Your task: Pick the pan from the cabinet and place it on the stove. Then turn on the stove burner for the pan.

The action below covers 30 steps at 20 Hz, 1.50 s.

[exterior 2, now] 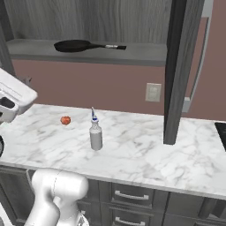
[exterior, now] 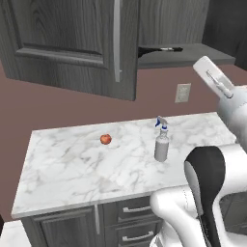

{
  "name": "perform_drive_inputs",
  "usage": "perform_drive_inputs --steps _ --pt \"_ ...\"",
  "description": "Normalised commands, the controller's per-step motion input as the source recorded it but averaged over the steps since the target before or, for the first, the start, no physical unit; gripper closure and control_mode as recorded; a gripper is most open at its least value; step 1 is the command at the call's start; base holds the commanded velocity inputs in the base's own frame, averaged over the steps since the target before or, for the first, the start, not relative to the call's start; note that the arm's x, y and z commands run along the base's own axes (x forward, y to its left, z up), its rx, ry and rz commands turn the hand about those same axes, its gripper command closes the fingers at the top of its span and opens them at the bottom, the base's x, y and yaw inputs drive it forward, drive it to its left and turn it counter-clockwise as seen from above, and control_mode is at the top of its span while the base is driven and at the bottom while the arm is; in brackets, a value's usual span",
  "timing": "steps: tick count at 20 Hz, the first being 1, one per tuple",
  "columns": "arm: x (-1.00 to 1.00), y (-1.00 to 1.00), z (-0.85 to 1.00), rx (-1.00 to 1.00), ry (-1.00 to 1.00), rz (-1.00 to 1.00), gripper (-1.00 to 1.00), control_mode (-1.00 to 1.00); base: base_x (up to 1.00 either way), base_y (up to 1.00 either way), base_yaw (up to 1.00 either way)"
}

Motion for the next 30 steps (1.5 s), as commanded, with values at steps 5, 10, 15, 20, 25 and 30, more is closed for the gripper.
perform_drive_inputs --steps 5,10,15,20,25,30 --pt "0.57 -0.10 -0.21 0.37 0.33 0.36 -1.00 -1.00 0.00 0.00 0.00" --pt "0.83 0.00 -0.18 0.34 0.35 0.44 -1.00 -1.00 0.00 0.00 0.00" --pt "0.41 0.00 -0.29 0.21 0.23 0.36 -1.00 -1.00 0.00 0.00 0.00" --pt "0.43 0.05 -0.37 0.15 0.14 0.31 -1.00 -1.00 0.00 0.00 0.00" --pt "0.54 0.36 -0.29 0.14 0.09 0.27 -1.00 -1.00 0.00 0.00 0.00" --pt "0.52 0.56 -0.13 0.09 0.02 0.29 -1.00 -1.00 0.00 0.00 0.00"
